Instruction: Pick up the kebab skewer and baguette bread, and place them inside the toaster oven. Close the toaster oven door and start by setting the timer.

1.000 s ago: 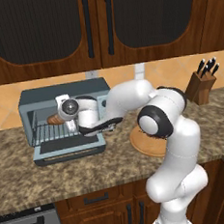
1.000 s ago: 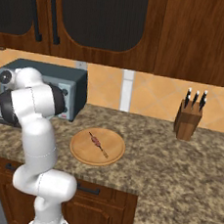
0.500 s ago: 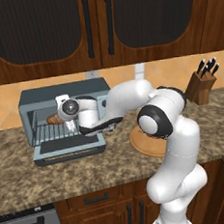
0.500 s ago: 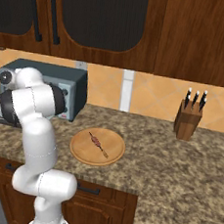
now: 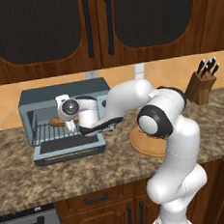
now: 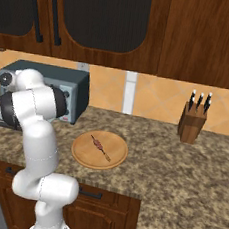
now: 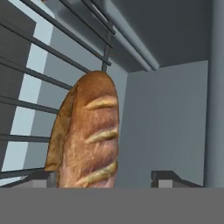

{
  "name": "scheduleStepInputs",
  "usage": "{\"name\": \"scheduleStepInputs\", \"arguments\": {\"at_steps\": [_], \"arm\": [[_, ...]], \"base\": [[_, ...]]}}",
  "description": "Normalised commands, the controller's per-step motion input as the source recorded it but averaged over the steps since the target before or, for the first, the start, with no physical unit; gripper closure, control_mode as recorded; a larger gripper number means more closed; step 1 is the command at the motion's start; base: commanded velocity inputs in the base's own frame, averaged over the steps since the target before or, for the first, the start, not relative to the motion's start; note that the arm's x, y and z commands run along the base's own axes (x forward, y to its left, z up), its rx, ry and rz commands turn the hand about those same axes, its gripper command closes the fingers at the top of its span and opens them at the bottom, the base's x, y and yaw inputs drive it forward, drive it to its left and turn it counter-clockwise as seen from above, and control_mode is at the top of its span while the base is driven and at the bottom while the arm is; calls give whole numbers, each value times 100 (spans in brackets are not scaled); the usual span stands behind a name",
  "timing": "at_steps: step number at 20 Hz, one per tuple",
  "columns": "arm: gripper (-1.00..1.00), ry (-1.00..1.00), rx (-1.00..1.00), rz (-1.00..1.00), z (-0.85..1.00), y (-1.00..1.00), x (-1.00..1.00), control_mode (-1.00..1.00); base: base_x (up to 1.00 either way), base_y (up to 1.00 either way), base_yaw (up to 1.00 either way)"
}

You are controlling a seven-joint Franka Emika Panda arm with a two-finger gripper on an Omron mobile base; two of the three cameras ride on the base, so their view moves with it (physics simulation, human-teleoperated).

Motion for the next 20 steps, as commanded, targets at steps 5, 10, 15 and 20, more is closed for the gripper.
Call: {"name": "scheduleStepInputs", "arguments": {"at_steps": [5, 10, 15, 20], "arm": [[-100, 0, 0, 0, 6, -3, -19, -100], [-100, 0, 5, 0, 4, -41, -91, -100], [-100, 9, 10, -6, 81, -60, -44, -100], [-100, 22, 11, -17, 100, -64, -13, -100]], "base": [[0, 0, 0], [0, 0, 0], [0, 0, 0], [0, 0, 0]]}}
